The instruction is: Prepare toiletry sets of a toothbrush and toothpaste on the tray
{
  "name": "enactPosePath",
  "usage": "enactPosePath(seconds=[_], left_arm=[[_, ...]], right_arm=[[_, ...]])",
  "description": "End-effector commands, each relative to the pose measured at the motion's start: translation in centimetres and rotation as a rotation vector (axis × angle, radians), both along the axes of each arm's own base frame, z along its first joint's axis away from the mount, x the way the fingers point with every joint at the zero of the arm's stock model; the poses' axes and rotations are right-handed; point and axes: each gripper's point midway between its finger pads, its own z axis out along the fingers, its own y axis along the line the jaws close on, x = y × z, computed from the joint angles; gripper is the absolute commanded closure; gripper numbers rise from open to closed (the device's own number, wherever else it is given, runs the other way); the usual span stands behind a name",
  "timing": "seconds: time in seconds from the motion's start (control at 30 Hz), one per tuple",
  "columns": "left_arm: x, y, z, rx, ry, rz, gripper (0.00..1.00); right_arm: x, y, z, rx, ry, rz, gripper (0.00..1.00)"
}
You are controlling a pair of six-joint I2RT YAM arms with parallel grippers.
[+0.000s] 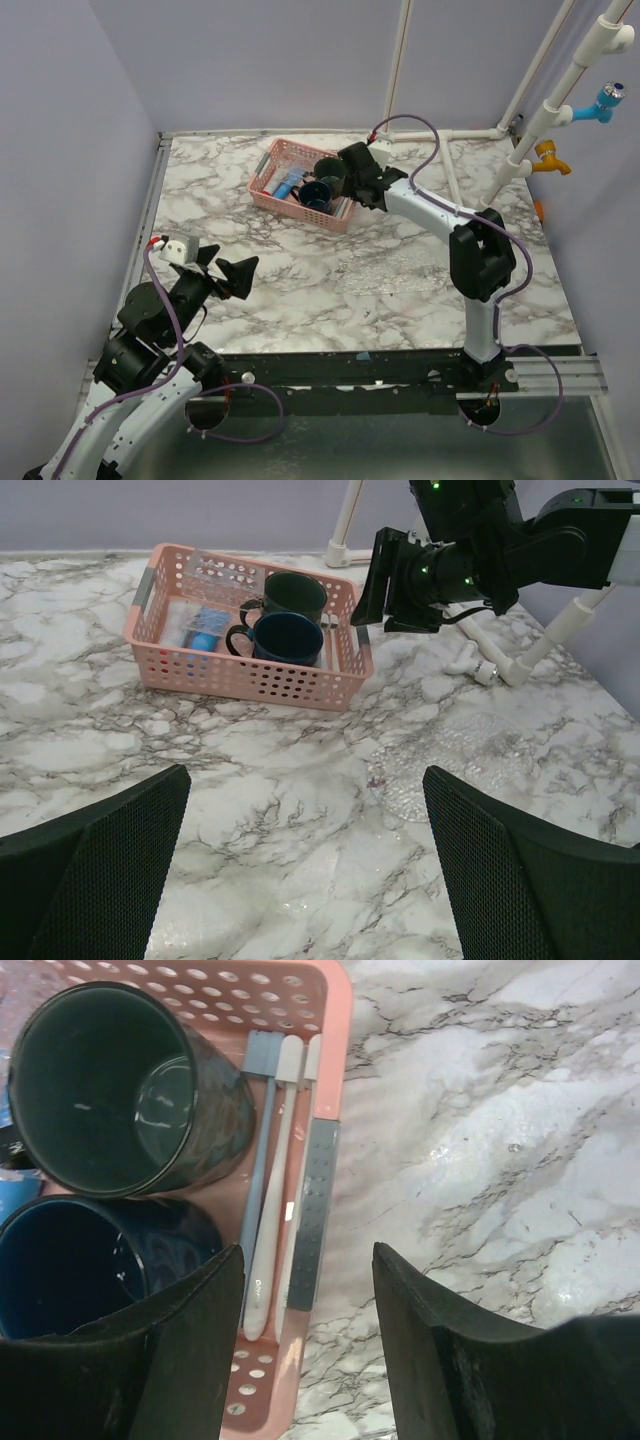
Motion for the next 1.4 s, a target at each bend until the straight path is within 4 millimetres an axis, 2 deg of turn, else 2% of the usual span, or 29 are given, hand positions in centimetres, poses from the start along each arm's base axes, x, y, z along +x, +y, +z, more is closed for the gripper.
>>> enactPosePath(seconds=[0.0, 0.37, 0.83, 1.13, 1.37], left_arm=[[-0.3, -0.3, 0.0, -0.006, 0.002, -0.022, 0.01], [-0.1, -0.4, -0.3, 0.002, 0.012, -0.020, 0.01], [0.2, -0.5, -0.7, 0.016, 0.030, -0.017, 0.01], [0.3, -0.5, -0.9, 0.021, 0.037, -0.014, 0.01], [0.3, -0.6, -1.0, 0.023, 0.041, -0.017, 0.01]], right_arm=[[0.4, -1.1, -1.5, -0.014, 0.035, -0.051, 0.44], [1.5, -0.8, -3.5, 0.015, 0.070, -0.056, 0.54], [2.0, -1.3, -3.8, -0.023, 0.080, -0.009, 0.99], [2.0, -3.5, -3.9, -0.084, 0.080, 0.075, 1.00], [2.2, -5.0, -4.1, -0.156, 0.080, 0.214, 1.00]])
